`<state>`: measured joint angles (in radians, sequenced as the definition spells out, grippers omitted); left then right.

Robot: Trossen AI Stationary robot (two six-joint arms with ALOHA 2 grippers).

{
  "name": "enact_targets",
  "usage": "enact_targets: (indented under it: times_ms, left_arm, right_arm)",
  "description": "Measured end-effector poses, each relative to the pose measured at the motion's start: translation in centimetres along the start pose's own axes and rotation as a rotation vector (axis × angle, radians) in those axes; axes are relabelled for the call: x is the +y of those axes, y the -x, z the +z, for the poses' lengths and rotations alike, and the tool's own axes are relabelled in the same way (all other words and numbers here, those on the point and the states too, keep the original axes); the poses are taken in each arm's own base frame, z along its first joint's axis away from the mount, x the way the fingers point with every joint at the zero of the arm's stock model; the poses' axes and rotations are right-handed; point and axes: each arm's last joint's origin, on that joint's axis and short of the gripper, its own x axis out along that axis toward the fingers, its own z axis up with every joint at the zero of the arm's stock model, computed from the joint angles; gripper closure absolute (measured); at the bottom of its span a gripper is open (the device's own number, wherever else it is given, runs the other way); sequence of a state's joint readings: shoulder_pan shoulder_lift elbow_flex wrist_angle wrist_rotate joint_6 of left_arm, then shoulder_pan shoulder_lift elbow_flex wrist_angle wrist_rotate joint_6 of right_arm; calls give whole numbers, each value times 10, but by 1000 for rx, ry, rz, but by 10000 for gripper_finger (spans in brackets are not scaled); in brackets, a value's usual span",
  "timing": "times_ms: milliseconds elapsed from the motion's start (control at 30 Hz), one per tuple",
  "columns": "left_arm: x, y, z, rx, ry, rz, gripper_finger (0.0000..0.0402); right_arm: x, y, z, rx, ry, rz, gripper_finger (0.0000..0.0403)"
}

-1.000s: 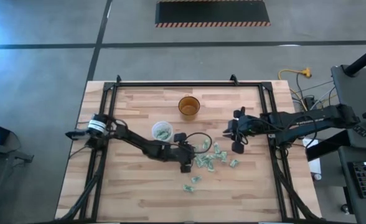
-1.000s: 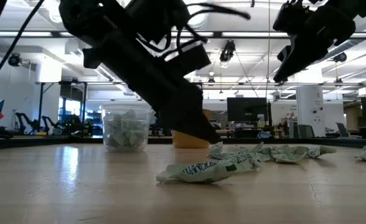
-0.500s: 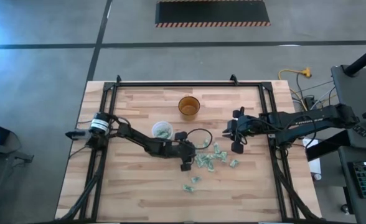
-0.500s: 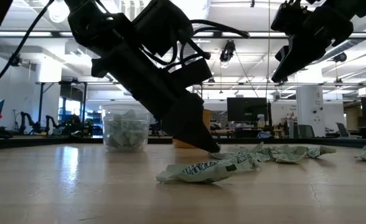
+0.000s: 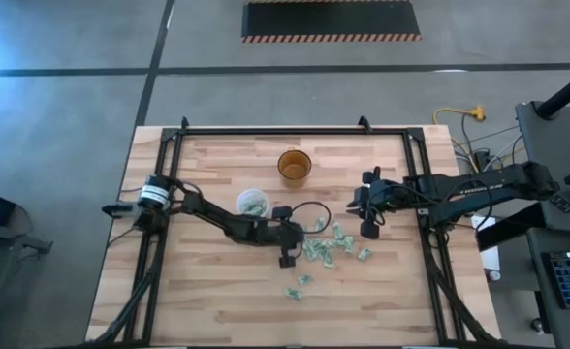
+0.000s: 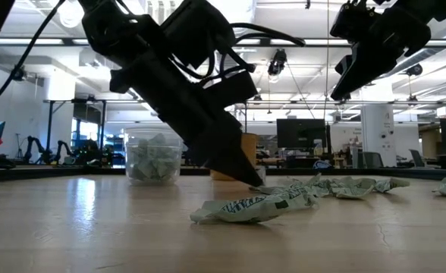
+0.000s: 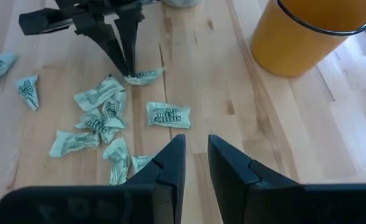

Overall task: Pick and place Stevia / Truvia into bins
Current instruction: Put the stevia packet into the transparent bin

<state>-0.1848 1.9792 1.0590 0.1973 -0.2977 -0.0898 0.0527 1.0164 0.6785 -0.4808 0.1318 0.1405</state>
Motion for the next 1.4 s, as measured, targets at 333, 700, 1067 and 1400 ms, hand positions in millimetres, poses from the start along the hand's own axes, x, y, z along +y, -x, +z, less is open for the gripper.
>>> enact_targets:
  times_ms: [333, 700, 1067, 1400]
  left_arm:
    - [-7, 36, 16, -14, -52, 66, 401]
    - [-8, 122, 13, -7, -72, 368, 401]
    - [15, 159, -27, -20, 66, 418, 402]
    - [26, 165, -43, -11, 118, 417, 402]
  right_arm:
    - [0, 0, 0, 0, 14, 0, 346]
    - [0, 0, 1, -11, 11, 0, 343]
    - [0, 0, 2, -22, 18, 2, 349]
    - [0, 0, 3, -29, 25, 3, 349]
